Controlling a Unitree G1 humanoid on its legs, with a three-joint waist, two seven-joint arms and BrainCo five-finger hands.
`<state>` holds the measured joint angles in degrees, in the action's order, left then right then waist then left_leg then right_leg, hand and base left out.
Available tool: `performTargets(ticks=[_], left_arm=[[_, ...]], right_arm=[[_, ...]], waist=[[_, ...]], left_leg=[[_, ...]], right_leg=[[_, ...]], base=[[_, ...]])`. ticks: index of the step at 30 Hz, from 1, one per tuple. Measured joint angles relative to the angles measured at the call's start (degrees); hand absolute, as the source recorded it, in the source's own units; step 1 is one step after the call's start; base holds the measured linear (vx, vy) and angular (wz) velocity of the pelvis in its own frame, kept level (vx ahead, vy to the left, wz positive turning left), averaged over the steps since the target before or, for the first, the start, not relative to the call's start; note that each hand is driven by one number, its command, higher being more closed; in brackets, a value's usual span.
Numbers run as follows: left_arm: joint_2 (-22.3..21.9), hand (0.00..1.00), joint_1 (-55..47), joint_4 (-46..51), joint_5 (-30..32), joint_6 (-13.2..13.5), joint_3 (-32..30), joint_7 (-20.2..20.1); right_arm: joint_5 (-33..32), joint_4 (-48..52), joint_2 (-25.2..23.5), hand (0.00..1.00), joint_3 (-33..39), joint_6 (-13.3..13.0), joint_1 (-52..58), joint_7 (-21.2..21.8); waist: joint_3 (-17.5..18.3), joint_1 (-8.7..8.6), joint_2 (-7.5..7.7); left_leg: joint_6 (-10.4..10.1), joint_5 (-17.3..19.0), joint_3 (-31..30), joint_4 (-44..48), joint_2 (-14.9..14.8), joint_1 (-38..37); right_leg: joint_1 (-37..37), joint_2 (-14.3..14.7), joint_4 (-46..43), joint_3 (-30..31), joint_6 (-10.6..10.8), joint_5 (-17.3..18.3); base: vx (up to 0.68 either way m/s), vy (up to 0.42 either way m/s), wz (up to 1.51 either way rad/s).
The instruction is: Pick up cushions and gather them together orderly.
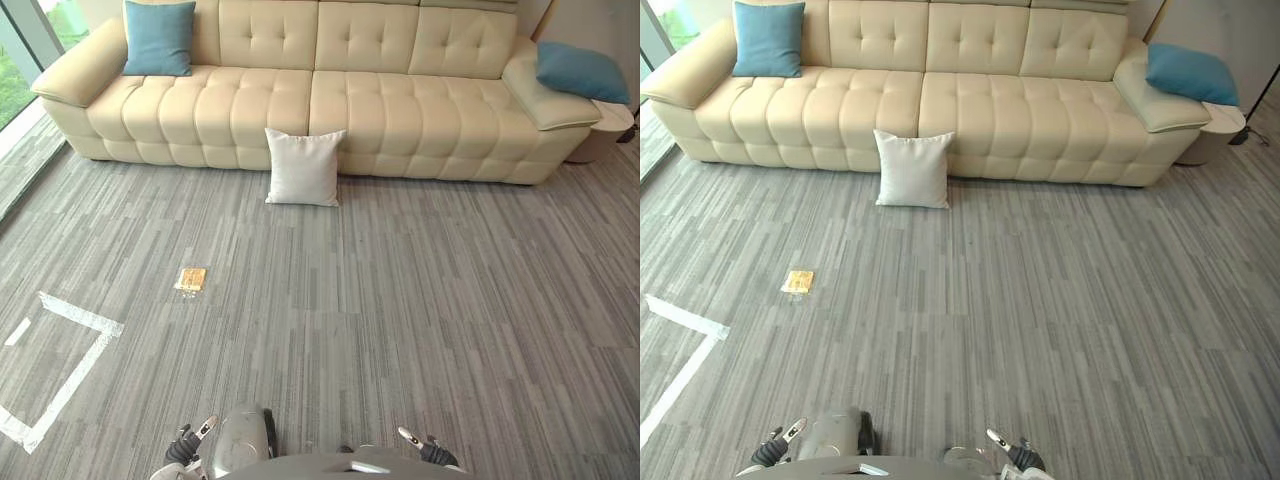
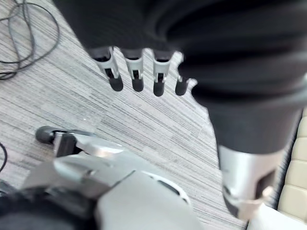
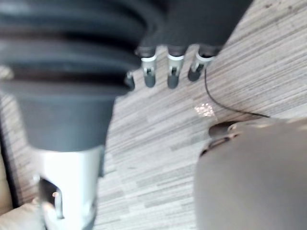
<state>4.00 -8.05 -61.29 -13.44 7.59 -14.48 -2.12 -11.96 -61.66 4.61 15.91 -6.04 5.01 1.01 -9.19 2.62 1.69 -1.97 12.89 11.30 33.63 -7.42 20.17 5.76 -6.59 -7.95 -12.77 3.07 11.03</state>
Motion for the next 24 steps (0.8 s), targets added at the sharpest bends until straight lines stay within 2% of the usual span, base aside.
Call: performTargets(ticks=[1,2,3,4,5,6,7,9,10,12,13,15,16,17,18,19,21,22,23,24], left_arm=[[-0.05,0.00,0.05,0.03,0.00,0.06,0.00,0.02],[-0.27,0.00,0.13,0.15,0.00,0.37,0.01,0.10],[-0.51,0.00,0.12,0.26,0.00,0.44,-0.01,0.21],[-0.38,0.00,-0.05,0.23,-0.04,0.48,-0.10,0.22],[0.00,0.00,-0.16,0.28,-0.11,0.61,-0.12,0.26],[0.39,0.00,0.25,0.27,-0.45,1.03,-0.19,0.41],[0.47,0.00,0.30,0.20,-0.71,1.03,-0.21,0.41],[0.51,0.00,0.09,0.35,-2.50,1.04,-1.21,0.43],[0.59,0.00,0.11,0.31,-2.79,1.03,-1.20,0.41],[1.28,0.00,-0.06,0.25,-3.75,1.02,0.17,0.43],[1.73,0.00,0.05,0.35,-4.43,1.04,1.55,0.42],[2.02,0.00,0.23,0.41,-4.90,1.12,2.47,0.43],[2.08,0.00,0.24,0.17,-5.73,1.12,2.91,0.48],[2.07,0.00,0.23,0.11,-6.00,1.14,3.10,0.48],[1.99,0.00,0.18,-0.02,-6.57,1.26,3.40,0.47],[1.89,0.00,0.13,-0.14,-6.64,1.40,3.44,0.46],[1.10,0.00,1.18,-0.24,-6.64,1.51,3.43,0.41],[0.52,0.00,1.90,-0.24,-6.62,1.52,3.39,0.39],[-0.67,0.00,2.78,-0.46,-6.53,1.60,3.30,0.33],[-0.83,0.00,3.11,-0.83,-6.53,1.58,3.33,0.13]], right_arm=[[-0.01,0.03,-0.01,0.00,-0.05,0.00,-0.17,-0.03],[0.00,0.05,-0.16,0.00,-0.42,0.01,-0.69,-0.16],[-0.01,0.19,-0.14,0.00,-1.29,0.00,-0.95,-0.23],[0.03,0.42,-0.70,0.00,-2.56,0.00,-1.50,-0.26],[0.05,0.39,-1.57,0.00,-2.47,0.02,-1.86,-0.26],[0.57,0.86,-2.51,0.00,-2.09,-0.05,-2.58,-0.06],[0.56,0.92,-2.77,0.00,-1.77,-0.05,-2.89,-0.08],[0.57,0.92,-5.27,0.00,-1.10,-0.09,-3.66,-0.12],[0.58,0.96,-5.90,0.00,-0.92,-0.16,-3.67,0.01],[0.55,-0.02,-7.20,0.00,1.52,-0.34,-3.61,0.46],[0.57,0.09,-6.91,0.00,2.32,-0.51,-3.63,0.59],[0.47,0.22,-6.43,0.00,2.25,-0.87,-3.78,1.08],[0.25,0.28,-5.97,0.00,2.09,-1.51,-3.96,1.41],[0.06,0.31,-5.74,0.00,1.87,-1.62,-4.05,1.43],[-0.01,0.37,-5.05,0.00,0.37,-1.72,-4.10,1.50],[-0.01,0.67,-4.53,0.00,-1.29,-1.91,-4.15,1.52],[-0.01,1.99,-4.27,0.00,-2.25,-2.50,-4.20,1.74],[-0.01,2.36,-4.20,0.00,-2.24,-2.58,-4.24,1.82],[-0.01,2.95,-3.74,0.00,-2.25,-2.74,-4.87,2.18],[-0.02,3.43,-3.42,0.00,-2.33,-2.75,-4.97,2.16]], waist=[[0.01,0.14,-0.05],[0.14,0.57,-0.24],[0.33,0.77,-0.56],[0.96,1.28,-0.77],[1.47,1.66,0.15],[1.75,1.98,0.95],[1.97,2.12,1.30],[3.34,3.81,3.40],[3.53,3.80,3.65],[4.17,3.38,3.66],[4.24,2.98,3.57],[4.01,2.32,3.33],[3.33,1.65,2.62],[3.16,1.50,2.54],[3.11,1.06,2.33],[3.04,0.52,2.26],[2.98,-0.35,2.06],[2.90,-0.66,1.95],[2.50,-1.01,1.23],[2.18,-1.30,0.73]], left_leg=[[-0.22,-1.07,-0.06,-3.96,-0.04,0.37],[-1.25,-4.49,-0.33,-12.69,-0.14,0.98],[-1.70,-6.08,-0.48,-16.33,-0.52,1.20],[-1.10,-12.10,1.31,-15.90,0.20,1.28],[-0.34,-11.40,2.33,-14.39,0.82,2.29],[1.74,-8.11,3.11,-11.01,1.58,4.24],[2.50,-7.21,3.25,-10.17,1.96,4.58],[5.49,-3.05,6.47,-6.52,3.03,3.31],[5.71,-1.92,6.85,-5.80,3.43,2.50],[5.97,1.88,7.32,-4.86,4.62,-1.41],[6.27,2.94,7.46,-5.62,4.93,-3.47],[6.37,4.09,7.44,-7.26,5.04,-7.09],[6.17,4.90,7.58,-9.93,5.05,-12.56],[5.99,4.98,7.74,-11.24,5.05,-14.78],[5.52,4.78,8.34,-14.62,4.82,-19.92],[4.90,4.42,9.04,-17.89,4.46,-23.86],[4.10,4.36,9.38,-21.05,3.93,-27.63],[3.73,4.42,9.37,-21.99,3.72,-28.52],[2.30,4.88,9.48,-23.54,2.64,-30.73],[1.49,5.31,9.49,-24.48,1.84,-31.79]], right_leg=[[0.23,-0.67,0.39,0.11,0.52,0.32],[0.46,-2.11,0.93,0.85,1.99,1.22],[0.48,-2.61,1.12,1.43,2.83,1.73],[1.26,-3.98,2.58,2.79,3.96,2.53],[1.43,-4.54,3.44,3.21,3.66,2.69],[0.65,-5.07,0.52,5.10,2.91,1.97],[0.42,-4.97,-1.06,5.94,2.90,1.80],[0.34,-6.25,-6.25,7.38,3.50,1.05],[0.23,-6.79,-7.36,7.76,3.69,0.62],[-2.09,-8.63,-18.08,9.62,7.28,-2.46],[-5.53,-9.30,-26.60,10.20,7.64,-6.08],[-10.49,-10.10,-38.19,10.10,7.19,-11.12],[-14.39,-10.99,-48.45,7.61,3.69,-8.46],[-15.42,-10.99,-50.80,6.48,2.33,-7.02],[-17.53,-10.36,-53.56,3.82,0.37,-3.57],[-20.28,-8.92,-53.00,1.35,-0.82,-0.23],[-25.37,-7.03,-47.10,-2.28,-2.00,2.57],[-27.01,-6.59,-44.09,-3.60,-2.00,2.71],[-30.00,-4.50,-33.90,-5.46,-2.31,1.80],[-30.73,-2.43,-23.32,-5.35,-2.01,-1.47]], base=[[0.24,0.234,-0.08],[0.33,0.347,-0.17],[0.45,0.468,-0.25],[0.43,0.407,-0.25],[0.60,0.383,-0.19],[0.53,0.252,-0.08],[0.64,0.253,-0.10],[0.51,0.179,-0.28],[0.46,0.187,-0.26],[0.45,0.191,-0.11],[0.36,0.133,-0.05],[0.34,0.078,-0.10],[0.34,0.041,-0.23],[0.34,0.008,-0.31],[0.32,-0.030,-0.23],[0.30,-0.046,-0.20],[0.26,-0.090,-0.03],[0.43,-0.177,0.02],[0.39,-0.167,0.04],[0.39,-0.176,0.09]])
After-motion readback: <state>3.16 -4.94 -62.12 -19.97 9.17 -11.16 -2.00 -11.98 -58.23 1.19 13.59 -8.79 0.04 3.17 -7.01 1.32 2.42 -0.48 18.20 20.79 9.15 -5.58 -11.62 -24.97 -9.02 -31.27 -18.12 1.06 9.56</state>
